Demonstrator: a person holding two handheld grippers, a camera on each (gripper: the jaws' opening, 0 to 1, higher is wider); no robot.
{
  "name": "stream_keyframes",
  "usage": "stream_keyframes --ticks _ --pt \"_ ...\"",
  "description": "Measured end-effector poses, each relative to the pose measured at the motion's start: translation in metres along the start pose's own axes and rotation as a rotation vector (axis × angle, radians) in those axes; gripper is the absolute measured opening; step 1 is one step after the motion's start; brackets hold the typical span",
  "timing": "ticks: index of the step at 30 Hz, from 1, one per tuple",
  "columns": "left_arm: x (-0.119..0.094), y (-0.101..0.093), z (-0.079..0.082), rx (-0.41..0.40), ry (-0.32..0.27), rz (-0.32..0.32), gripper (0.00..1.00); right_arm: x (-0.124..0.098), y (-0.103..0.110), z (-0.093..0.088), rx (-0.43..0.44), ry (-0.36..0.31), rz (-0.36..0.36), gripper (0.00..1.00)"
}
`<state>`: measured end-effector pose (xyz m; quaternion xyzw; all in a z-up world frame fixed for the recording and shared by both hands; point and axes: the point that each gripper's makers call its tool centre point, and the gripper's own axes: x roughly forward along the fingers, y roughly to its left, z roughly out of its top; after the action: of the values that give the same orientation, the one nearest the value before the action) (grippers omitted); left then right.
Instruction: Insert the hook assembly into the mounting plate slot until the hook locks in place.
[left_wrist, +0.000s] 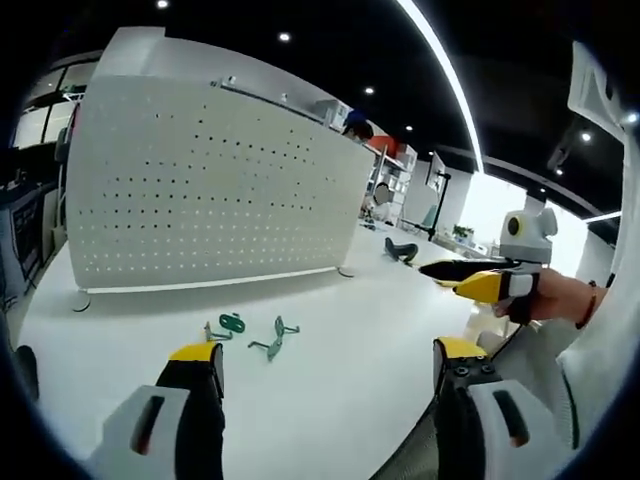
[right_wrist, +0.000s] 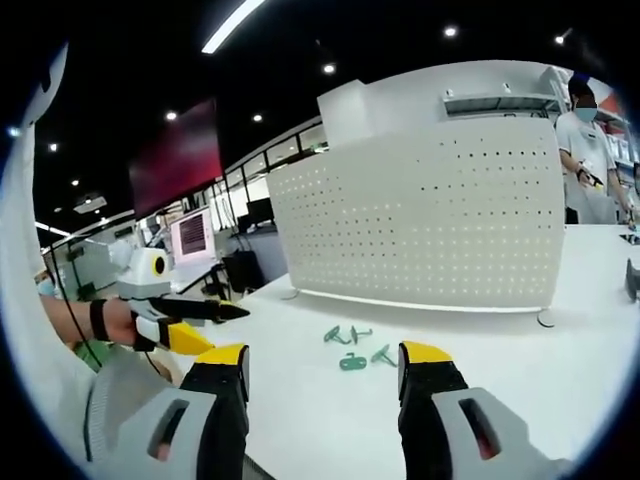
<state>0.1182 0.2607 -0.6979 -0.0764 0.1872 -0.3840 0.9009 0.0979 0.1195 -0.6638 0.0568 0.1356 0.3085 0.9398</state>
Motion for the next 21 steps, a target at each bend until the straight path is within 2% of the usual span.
stream_keyframes --ticks 9,21 --pt "0.010 -0.001 0.000 0.031 0.026 -0.029 0.88 -0.008 0.001 -0.002 0.017 -0.013 -0.030 0.61" --pt "0.024 0.021 -0.004 0.028 0.053 -0.014 0.86 -0.007 -0.003 0.001 0.021 -0.033 -0.055 0.61"
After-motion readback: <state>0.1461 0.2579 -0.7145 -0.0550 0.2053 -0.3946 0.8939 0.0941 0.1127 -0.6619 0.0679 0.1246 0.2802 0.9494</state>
